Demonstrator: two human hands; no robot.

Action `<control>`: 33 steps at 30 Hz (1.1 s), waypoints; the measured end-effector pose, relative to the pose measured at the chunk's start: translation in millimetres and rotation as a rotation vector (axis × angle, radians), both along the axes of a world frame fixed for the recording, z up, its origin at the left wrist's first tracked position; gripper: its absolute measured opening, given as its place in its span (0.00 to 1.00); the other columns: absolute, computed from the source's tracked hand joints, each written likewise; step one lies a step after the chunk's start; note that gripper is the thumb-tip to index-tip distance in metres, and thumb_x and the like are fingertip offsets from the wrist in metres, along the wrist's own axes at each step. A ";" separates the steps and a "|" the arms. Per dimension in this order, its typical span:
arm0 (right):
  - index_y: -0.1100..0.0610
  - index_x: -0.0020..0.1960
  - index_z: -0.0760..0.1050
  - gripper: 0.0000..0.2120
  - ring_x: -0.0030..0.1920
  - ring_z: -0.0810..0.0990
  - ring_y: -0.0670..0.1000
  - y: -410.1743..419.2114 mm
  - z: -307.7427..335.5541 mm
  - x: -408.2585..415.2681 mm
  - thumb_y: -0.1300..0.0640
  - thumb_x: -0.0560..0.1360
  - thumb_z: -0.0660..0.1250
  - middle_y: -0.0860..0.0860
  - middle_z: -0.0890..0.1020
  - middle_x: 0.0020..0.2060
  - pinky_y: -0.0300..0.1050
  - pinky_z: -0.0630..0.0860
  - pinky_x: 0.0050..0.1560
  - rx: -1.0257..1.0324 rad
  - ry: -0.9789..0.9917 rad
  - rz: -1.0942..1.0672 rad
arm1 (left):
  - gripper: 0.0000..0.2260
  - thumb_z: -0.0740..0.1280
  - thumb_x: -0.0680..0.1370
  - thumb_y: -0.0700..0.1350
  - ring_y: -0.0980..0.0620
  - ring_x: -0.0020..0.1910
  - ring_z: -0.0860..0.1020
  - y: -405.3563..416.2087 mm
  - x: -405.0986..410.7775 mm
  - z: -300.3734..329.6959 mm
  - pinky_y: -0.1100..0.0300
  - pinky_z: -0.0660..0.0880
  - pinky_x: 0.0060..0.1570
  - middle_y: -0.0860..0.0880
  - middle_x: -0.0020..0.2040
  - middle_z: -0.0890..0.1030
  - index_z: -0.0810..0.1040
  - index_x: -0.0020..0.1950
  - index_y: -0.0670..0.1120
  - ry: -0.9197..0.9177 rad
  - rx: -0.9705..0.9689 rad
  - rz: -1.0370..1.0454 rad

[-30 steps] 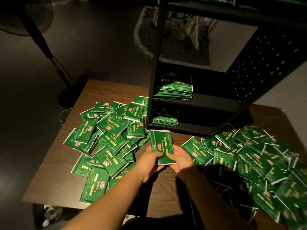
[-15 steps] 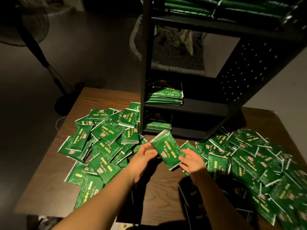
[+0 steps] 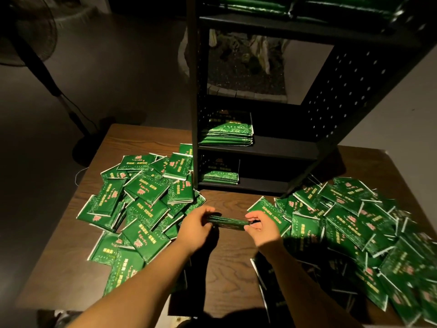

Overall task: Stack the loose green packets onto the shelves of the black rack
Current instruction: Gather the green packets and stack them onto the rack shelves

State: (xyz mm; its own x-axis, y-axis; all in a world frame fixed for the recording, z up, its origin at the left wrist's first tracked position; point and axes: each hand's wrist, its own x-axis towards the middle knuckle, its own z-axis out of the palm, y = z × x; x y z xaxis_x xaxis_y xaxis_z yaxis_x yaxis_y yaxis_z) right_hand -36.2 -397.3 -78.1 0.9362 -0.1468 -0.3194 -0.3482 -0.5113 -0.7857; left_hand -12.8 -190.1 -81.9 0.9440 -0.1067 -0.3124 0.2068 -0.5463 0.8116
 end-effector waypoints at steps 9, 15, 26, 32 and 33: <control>0.54 0.55 0.80 0.08 0.50 0.76 0.47 -0.5 0.1 10.5 0.58 0.76 0.71 0.45 0.78 0.46 0.40 0.71 0.53 -0.054 0.079 -0.062 | 0.04 0.72 0.76 0.41 0.48 0.44 0.80 3.4 18.7 -15.0 0.57 0.75 0.48 0.49 0.43 0.82 0.80 0.50 0.46 0.117 -0.013 0.029; 0.52 0.58 0.74 0.10 0.46 0.77 0.40 -15.5 42.4 12.5 0.56 0.77 0.69 0.44 0.78 0.44 0.27 0.70 0.42 0.101 0.009 -0.066 | 0.13 0.72 0.77 0.42 0.50 0.36 0.68 9.8 26.6 19.3 0.57 0.65 0.39 0.45 0.35 0.69 0.69 0.37 0.48 0.133 -0.416 -0.014; 0.58 0.50 0.80 0.07 0.48 0.85 0.55 -35.0 139.7 36.5 0.64 0.74 0.72 0.53 0.86 0.44 0.55 0.79 0.56 0.399 -0.215 -0.221 | 0.11 0.70 0.78 0.41 0.55 0.29 0.62 -14.8 52.3 114.5 0.64 0.62 0.30 0.51 0.30 0.64 0.70 0.39 0.43 -0.128 -0.578 -0.071; 0.63 0.50 0.78 0.05 0.47 0.86 0.57 -42.6 216.2 45.7 0.68 0.75 0.68 0.58 0.86 0.45 0.51 0.80 0.48 0.499 -0.382 -0.244 | 0.15 0.71 0.78 0.43 0.54 0.29 0.66 -33.3 65.1 197.0 0.63 0.64 0.30 0.43 0.31 0.67 0.71 0.43 0.34 -0.341 -0.601 -0.032; 0.63 0.50 0.78 0.05 0.47 0.86 0.57 -43.3 230.0 45.4 0.68 0.75 0.68 0.58 0.86 0.45 0.51 0.80 0.48 0.505 -0.410 -0.252 | 0.16 0.72 0.77 0.47 0.52 0.32 0.68 -35.6 65.7 211.8 0.60 0.65 0.33 0.40 0.33 0.70 0.73 0.44 0.35 -0.399 -0.600 -0.044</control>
State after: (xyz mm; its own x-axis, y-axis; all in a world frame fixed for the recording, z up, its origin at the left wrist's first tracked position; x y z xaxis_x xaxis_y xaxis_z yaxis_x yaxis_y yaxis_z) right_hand 9.2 -440.5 151.9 0.9529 -0.3015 -0.0339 -0.0328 0.0088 -0.9994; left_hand 52.9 -225.7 129.9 0.9648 -0.1924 0.1793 -0.1796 0.0158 0.9836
